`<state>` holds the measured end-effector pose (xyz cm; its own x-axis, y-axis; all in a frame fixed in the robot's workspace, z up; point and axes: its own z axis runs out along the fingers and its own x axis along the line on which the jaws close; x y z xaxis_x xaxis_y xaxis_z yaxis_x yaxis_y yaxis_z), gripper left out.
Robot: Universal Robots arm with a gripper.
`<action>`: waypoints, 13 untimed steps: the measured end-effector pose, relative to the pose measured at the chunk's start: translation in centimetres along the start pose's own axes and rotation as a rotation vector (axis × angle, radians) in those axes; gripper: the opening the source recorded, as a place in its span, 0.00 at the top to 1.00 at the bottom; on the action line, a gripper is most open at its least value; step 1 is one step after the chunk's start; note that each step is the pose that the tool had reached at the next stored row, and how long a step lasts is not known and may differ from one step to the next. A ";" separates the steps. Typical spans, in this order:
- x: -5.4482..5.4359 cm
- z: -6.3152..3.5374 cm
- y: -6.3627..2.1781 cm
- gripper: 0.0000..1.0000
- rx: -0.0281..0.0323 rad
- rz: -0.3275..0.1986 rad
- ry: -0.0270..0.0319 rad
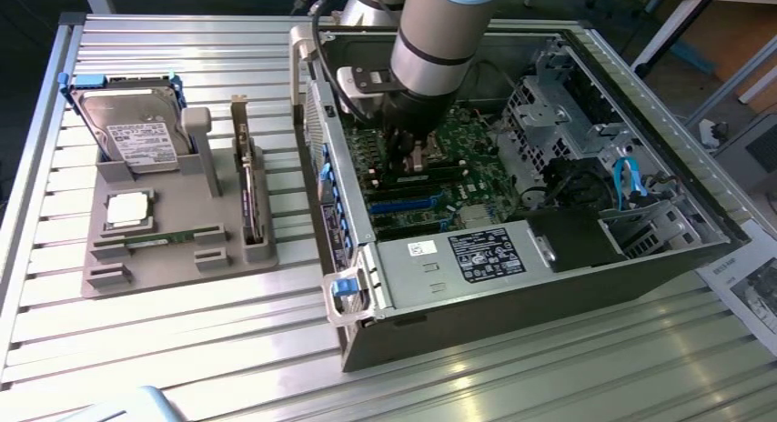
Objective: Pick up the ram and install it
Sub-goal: 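Press down the ram until it locks into place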
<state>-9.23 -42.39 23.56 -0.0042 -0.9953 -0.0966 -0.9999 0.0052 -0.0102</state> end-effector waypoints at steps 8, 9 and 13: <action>0.0 0.15 0.00 0.90 -0.0001 0.000 -0.0017; 0.0 0.20 0.00 0.90 -0.0002 0.000 -0.0016; 0.0 0.28 0.00 0.90 -0.0002 0.000 -0.0012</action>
<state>-9.24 -42.41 23.28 -0.0042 -0.9952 -0.0978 -0.9999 0.0052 -0.0100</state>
